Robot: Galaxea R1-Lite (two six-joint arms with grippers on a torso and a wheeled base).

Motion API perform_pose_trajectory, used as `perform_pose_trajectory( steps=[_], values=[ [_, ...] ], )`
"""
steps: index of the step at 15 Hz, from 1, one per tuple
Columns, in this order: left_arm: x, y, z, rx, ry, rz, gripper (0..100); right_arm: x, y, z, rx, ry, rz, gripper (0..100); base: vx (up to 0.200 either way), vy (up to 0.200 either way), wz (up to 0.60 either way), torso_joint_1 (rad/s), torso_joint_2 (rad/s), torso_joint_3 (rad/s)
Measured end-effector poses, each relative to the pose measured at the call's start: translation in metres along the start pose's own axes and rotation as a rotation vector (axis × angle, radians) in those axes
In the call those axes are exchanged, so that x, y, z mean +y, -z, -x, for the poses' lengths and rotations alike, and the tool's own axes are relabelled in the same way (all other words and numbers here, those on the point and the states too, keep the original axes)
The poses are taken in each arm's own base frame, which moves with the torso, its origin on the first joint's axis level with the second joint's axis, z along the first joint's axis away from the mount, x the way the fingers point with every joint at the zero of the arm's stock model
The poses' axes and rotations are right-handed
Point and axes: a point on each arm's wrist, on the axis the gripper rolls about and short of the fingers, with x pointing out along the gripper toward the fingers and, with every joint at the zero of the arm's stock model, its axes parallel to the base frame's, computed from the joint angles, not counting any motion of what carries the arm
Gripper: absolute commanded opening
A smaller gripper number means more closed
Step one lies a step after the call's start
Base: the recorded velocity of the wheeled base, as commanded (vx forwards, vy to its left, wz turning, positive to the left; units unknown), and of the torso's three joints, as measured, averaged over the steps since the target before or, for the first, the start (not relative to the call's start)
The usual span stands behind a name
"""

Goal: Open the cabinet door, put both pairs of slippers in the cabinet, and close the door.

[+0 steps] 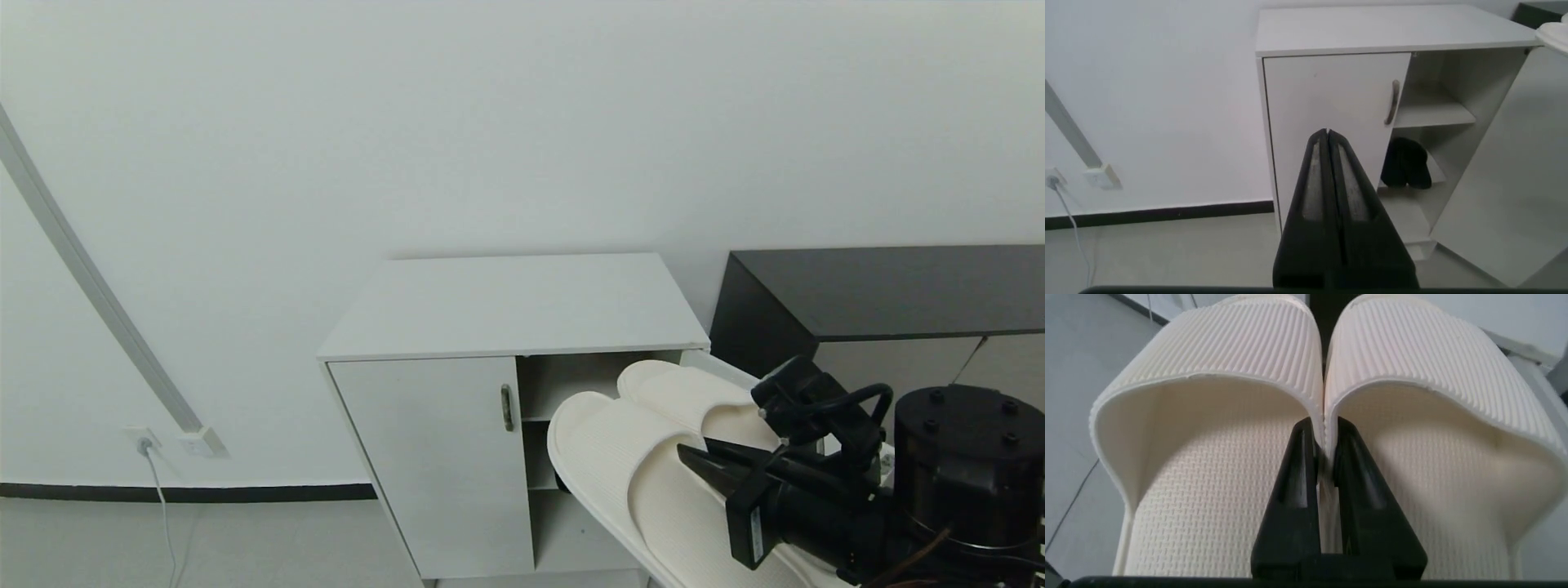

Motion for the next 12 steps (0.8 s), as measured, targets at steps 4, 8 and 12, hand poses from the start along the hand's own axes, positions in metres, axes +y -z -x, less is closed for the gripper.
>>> perform_pose_trajectory(
  steps=[4, 8, 12],
  values=[
    [0.0000, 0.0000, 0.0000, 0.000, -0.001, 0.001, 0, 0.0003, 0.0033, -0.0025, 0.000, 0.001, 0.000, 0, 0.000, 0.000, 0.00, -0.184, 0.45, 0.255],
    [0.0000, -0.0001, 0.0000, -0.001, -0.001, 0.001, 0, 0.0004, 0.0053, -0.0034, 0.009, 0.001, 0.001, 0, 0.000, 0.000, 0.00, -0.231, 0.55, 0.319],
    [0.0000, 0.0000, 0.0000, 0.000, -0.001, 0.001, 0, 0.0004, 0.0062, -0.0037, 0.012, 0.002, 0.003, 0, 0.000, 0.000, 0.00, -0.210, 0.53, 0.320]
  ],
)
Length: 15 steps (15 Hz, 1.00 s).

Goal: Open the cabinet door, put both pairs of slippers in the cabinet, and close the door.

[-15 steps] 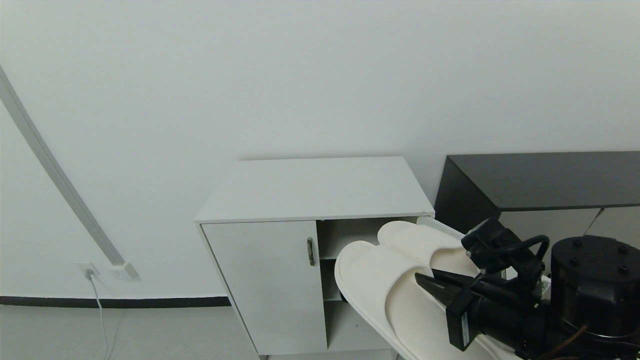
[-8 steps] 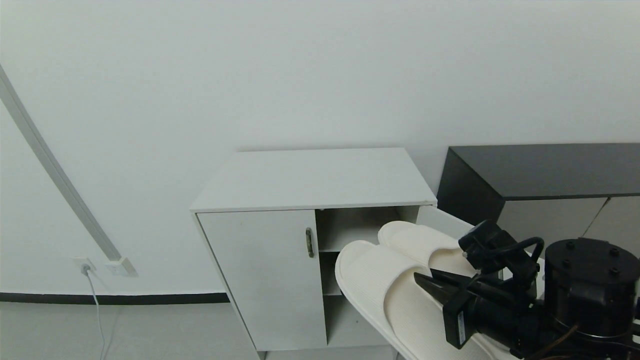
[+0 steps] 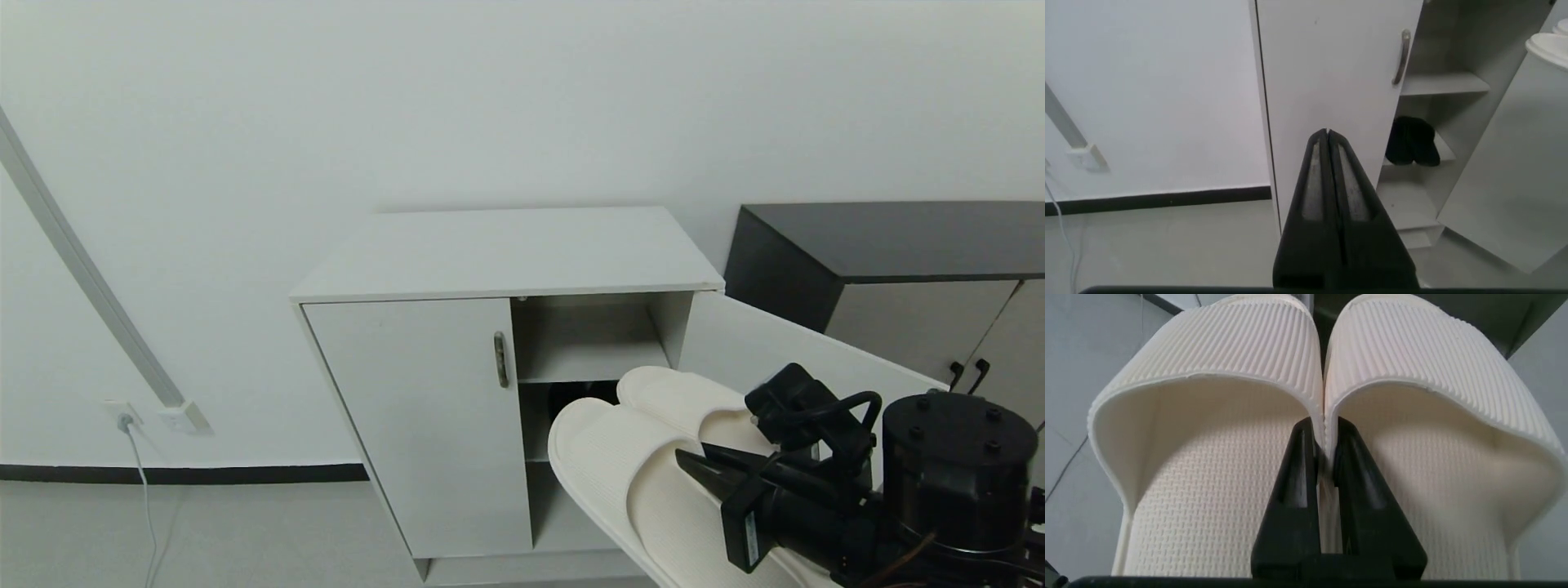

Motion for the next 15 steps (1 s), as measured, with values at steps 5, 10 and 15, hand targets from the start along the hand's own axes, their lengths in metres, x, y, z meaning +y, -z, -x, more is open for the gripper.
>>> perform_pose_trajectory(
  steps=[5, 10, 15],
  values=[
    [0.0000, 0.0000, 0.0000, 0.000, 0.000, 0.000, 0, -0.0001, 0.0011, 0.0005, 0.003, 0.000, 0.001, 0, 0.000, 0.000, 0.00, -0.181, 0.51, 0.320],
    [0.0000, 0.0000, 0.0000, 0.000, 0.000, 0.001, 0, -0.0002, 0.0023, 0.0009, 0.008, 0.000, 0.002, 0, 0.000, 0.000, 0.00, -0.150, 0.48, 0.329],
    [0.0000, 0.0000, 0.0000, 0.000, 0.000, 0.001, 0, -0.0002, 0.0026, 0.0010, 0.009, 0.000, 0.007, 0, 0.000, 0.000, 0.00, -0.103, 0.46, 0.357]
  ],
)
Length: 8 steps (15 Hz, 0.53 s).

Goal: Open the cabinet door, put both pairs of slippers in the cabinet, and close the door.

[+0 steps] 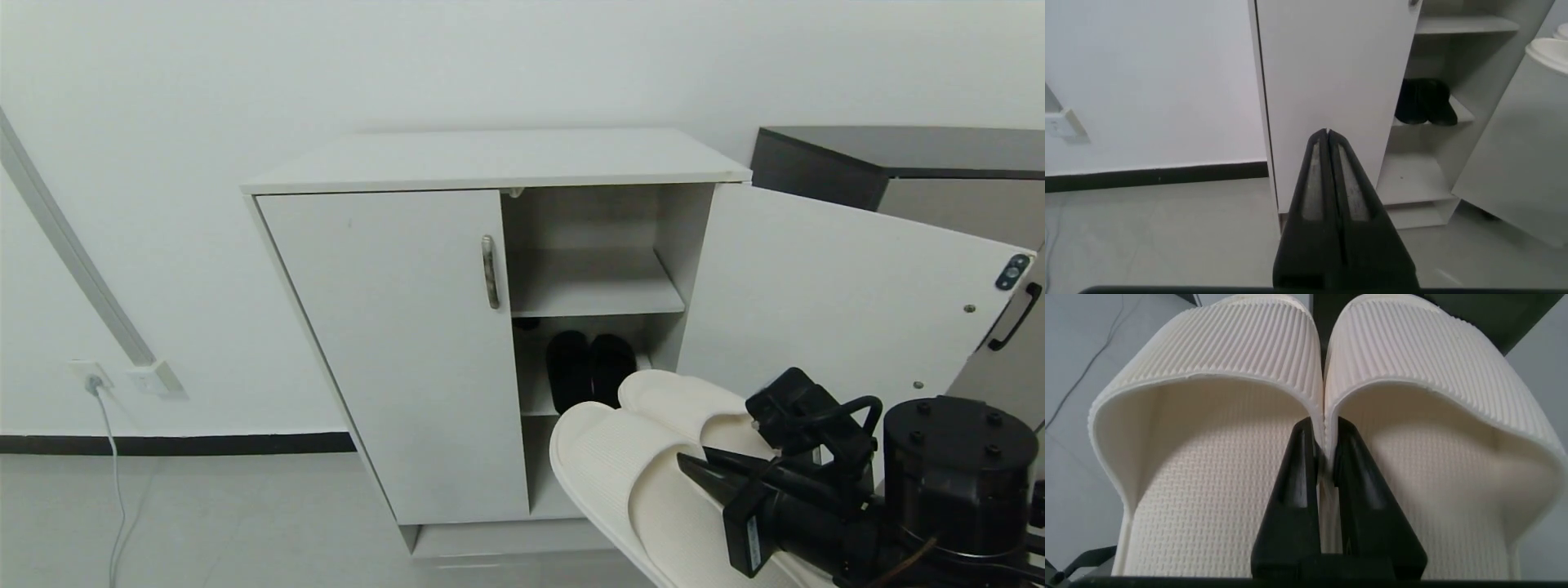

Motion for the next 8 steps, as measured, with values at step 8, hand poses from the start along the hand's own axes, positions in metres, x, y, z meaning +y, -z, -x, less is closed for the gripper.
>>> perform_pose_trajectory(
  steps=[8],
  values=[
    [0.0000, 0.0000, 0.0000, 0.000, 0.000, 0.001, 0, 0.0000, 0.0007, 0.0003, 0.001, -0.001, 0.002, 0, 0.000, 0.000, 0.00, -0.018, 0.26, 0.234]
  ],
)
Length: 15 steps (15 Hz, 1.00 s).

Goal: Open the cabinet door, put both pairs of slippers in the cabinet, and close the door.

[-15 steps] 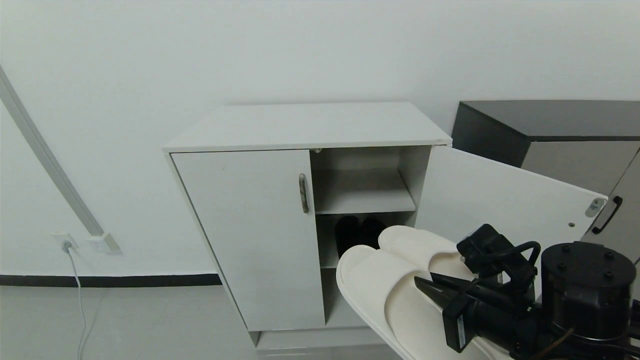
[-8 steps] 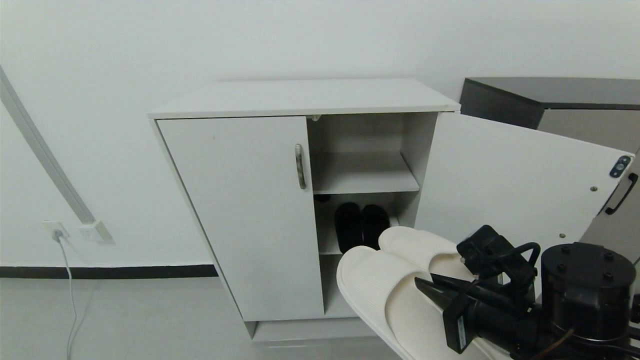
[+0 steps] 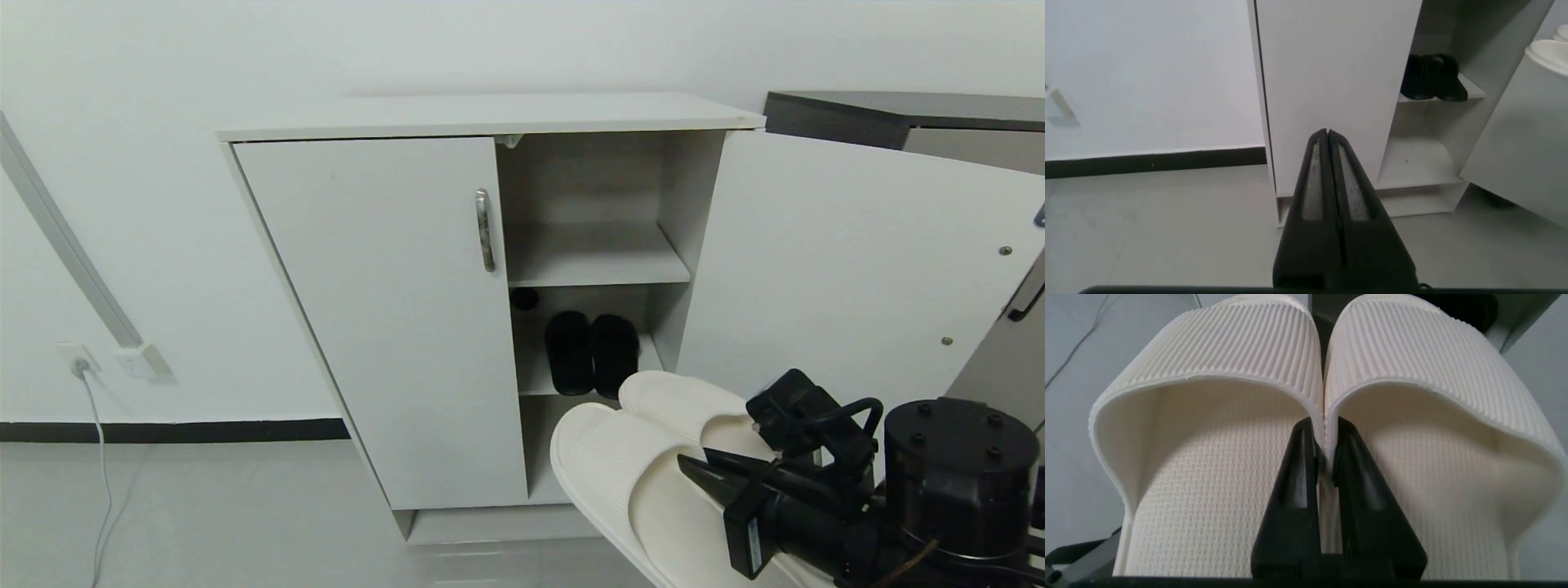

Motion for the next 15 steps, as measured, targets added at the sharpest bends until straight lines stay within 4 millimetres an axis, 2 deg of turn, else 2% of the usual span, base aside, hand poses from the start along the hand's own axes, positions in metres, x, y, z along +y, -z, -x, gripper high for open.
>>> perform_pose_trajectory(
  steps=[10, 13, 15],
  values=[
    [0.000, 0.000, 0.000, 0.000, -0.001, 0.001, 0, 0.001, 0.003, -0.008, -0.030, 0.020, 0.043, 0, 0.000, 0.000, 0.00, 0.000, 0.05, 0.032],
    [0.000, 0.000, 0.000, 0.000, -0.001, -0.001, 0, 0.003, 0.001, -0.025, -0.054, 0.170, 0.022, 0, 0.000, 0.000, 0.00, 0.000, 0.00, 0.000],
    [0.000, 0.000, 0.000, 0.000, 0.000, -0.001, 0, 0.010, 0.003, -0.050, -0.046, 0.271, -0.034, 0, 0.000, 0.000, 0.00, 0.000, 0.00, 0.000]
  ],
)
